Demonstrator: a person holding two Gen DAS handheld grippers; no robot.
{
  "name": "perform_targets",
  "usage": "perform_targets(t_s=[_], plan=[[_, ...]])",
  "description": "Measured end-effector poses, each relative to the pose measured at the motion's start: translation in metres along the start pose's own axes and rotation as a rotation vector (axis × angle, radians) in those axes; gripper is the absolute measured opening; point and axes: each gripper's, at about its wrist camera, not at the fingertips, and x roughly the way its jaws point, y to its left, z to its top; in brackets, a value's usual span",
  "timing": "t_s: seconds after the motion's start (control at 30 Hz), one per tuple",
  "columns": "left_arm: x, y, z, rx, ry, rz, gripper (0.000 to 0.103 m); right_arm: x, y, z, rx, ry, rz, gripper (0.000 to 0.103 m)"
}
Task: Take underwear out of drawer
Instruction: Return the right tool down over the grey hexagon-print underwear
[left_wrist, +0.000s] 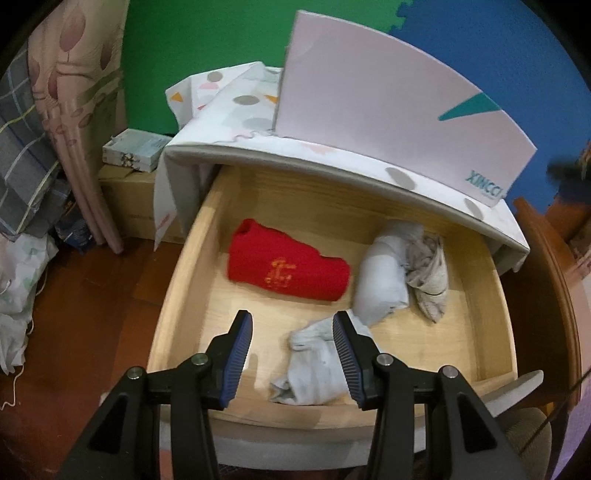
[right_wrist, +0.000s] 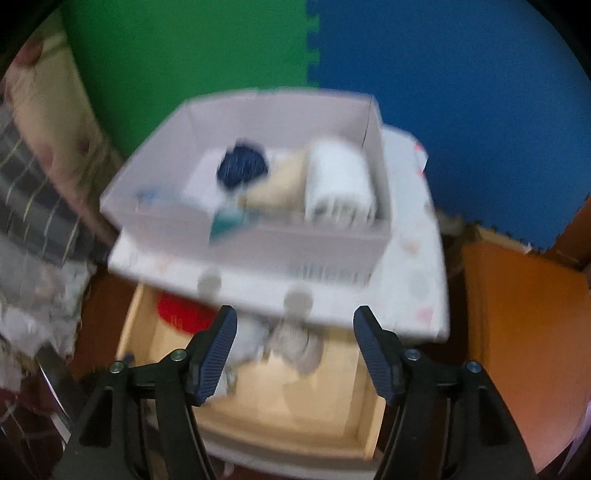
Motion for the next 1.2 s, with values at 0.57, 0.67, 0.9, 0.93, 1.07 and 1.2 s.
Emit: perform_targets(t_s=[0.57,0.67,0.9,0.93,1.07,1.2], plan=[[-0.005,0.004,0.001,-0.028,0.010,-0.026,0.047,0.147,0.016,-0.055,-0.132,0.237,-0.083,0.063],[0.000,0.001,0.001,-0.007,0.032,0.007,0.047,0.158,0.018,-0.052,-0.171,0.227,-0.092,0.063],[0.010,0.011,0.001,-0.068,0.099,0.026,0.047,0.174,0.012,-0.046,-0.176,0.222,-0.056,0.063],[0.010,0.010,0.001,-0.060,0.098,0.033,0.047,0.176,0.011,-0.046,-0.172,0.224,-0.045,0.063],[0.018,0.002,0.001,-0.031,0.141,0.060,0.047,0.181,0.008,-0.044,-0.176,0.226,-0.020,0.063],[0.022,0.000,0.002,-0.026,0.165,0.070,0.047,0.191,0.002,-0.040,-0.164,0.235,0.003,0.063]])
